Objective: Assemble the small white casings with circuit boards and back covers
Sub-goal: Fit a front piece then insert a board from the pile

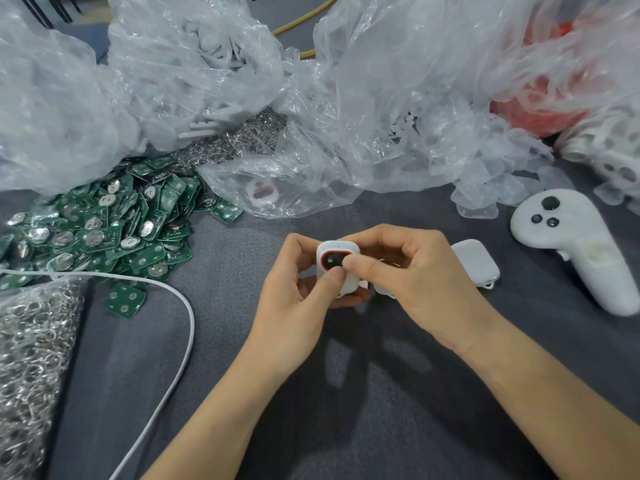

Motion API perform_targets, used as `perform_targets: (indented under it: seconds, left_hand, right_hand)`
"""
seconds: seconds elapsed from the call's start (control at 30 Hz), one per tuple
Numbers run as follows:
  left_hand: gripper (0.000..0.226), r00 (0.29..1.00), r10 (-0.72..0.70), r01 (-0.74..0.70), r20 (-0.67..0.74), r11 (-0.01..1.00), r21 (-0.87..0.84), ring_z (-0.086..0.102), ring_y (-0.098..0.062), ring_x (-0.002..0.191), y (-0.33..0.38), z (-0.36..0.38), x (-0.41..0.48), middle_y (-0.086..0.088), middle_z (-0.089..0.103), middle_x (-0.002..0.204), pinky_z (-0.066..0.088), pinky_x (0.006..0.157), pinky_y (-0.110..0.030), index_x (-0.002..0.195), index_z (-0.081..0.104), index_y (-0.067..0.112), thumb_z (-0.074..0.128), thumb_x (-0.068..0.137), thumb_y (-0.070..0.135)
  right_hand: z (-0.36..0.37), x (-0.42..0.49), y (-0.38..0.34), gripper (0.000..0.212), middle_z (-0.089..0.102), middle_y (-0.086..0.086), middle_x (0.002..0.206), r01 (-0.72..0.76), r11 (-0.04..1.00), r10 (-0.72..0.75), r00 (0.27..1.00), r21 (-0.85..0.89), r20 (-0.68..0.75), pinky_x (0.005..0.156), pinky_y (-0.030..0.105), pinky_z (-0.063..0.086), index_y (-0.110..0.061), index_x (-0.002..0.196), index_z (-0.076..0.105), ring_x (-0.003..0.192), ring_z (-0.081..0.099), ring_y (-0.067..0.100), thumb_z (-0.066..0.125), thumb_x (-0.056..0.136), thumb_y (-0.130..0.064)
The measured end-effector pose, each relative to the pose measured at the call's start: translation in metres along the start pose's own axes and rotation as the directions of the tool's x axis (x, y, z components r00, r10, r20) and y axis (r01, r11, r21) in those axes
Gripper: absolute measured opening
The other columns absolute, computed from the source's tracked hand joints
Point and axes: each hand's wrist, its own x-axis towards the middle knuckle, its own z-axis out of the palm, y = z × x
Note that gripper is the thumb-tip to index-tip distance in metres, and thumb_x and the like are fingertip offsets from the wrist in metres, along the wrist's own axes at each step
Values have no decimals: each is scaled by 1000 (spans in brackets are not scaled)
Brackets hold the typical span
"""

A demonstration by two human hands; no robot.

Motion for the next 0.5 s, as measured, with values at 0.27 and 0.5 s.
perform_targets:
  seconds: [0.27,0.5]
  left_hand:
    - [6,1000,-15,16,-22,999,50,72,-22,79,-3,0,0,-7,69,86,59,65,-32,83,53,9,54,84,15]
    - [7,999,-9,11,-38,999,46,72,-24,77,-4,-1,0,-5,70,82,59,64,-34,84,52,10,53,84,16]
  right_hand:
    - [6,-2,3,13,72,-3,84,20,975,-32,998,-220,-50,71,32,57,-15,97,72,79,68,11,67,85,-11]
    - [5,-1,4,17,73,-4,88,7,982,-15,999,-190,-39,73,29,57,-16,102,72,84,68,10,67,86,-12]
